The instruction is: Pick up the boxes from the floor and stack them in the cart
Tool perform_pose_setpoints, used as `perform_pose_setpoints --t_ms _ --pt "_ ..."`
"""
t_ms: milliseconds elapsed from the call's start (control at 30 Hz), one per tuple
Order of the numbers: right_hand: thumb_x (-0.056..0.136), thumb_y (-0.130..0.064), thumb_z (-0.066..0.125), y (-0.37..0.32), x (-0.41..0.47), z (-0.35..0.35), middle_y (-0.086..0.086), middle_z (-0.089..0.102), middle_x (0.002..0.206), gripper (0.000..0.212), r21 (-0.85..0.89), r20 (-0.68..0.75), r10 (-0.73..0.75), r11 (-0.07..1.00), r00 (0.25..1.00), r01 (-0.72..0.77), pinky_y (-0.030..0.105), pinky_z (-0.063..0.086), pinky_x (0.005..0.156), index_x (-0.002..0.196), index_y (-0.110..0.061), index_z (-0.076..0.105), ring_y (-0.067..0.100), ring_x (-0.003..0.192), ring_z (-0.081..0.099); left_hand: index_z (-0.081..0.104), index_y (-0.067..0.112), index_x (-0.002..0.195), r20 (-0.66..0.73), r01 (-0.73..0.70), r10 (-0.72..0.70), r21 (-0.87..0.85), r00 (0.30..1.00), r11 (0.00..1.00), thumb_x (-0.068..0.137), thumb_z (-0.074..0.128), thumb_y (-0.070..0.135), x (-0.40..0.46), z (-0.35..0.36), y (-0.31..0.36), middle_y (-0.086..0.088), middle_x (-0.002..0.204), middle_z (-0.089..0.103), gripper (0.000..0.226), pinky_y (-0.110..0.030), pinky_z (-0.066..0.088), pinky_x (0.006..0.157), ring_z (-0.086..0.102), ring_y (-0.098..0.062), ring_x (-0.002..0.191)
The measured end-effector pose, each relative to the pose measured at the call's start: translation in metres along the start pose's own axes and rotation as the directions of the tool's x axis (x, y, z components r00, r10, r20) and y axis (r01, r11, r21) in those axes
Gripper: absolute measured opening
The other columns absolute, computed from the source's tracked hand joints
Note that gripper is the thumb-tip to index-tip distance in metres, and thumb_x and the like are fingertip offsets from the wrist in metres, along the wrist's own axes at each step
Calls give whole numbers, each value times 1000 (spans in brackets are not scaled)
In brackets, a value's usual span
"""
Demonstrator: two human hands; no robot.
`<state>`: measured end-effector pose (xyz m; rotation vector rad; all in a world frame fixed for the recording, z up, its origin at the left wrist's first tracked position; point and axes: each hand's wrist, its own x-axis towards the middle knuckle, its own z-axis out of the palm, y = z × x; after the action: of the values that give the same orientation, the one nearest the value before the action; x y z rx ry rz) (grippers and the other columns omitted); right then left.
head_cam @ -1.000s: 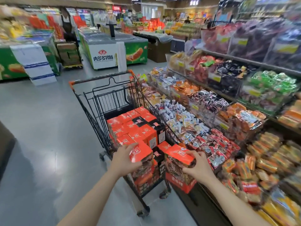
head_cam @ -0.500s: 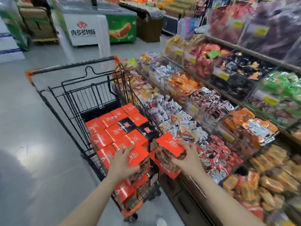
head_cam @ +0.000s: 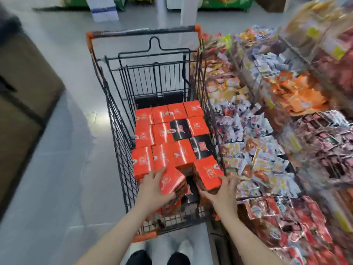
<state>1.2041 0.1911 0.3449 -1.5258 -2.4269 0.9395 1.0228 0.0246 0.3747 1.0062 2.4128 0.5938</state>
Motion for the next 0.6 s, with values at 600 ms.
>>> perform_pose_setpoints --t_ms 600 --pt "84 -34 68 36 11 -42 -2 20 155 75 -50 326 -147 984 934 173 35 19 116 148 -28 28 17 142 20 25 17 145 155 68 -58 -60 986 996 65 80 49 23 53 67 -8 148 16 103 -40 34 106 28 -33 133"
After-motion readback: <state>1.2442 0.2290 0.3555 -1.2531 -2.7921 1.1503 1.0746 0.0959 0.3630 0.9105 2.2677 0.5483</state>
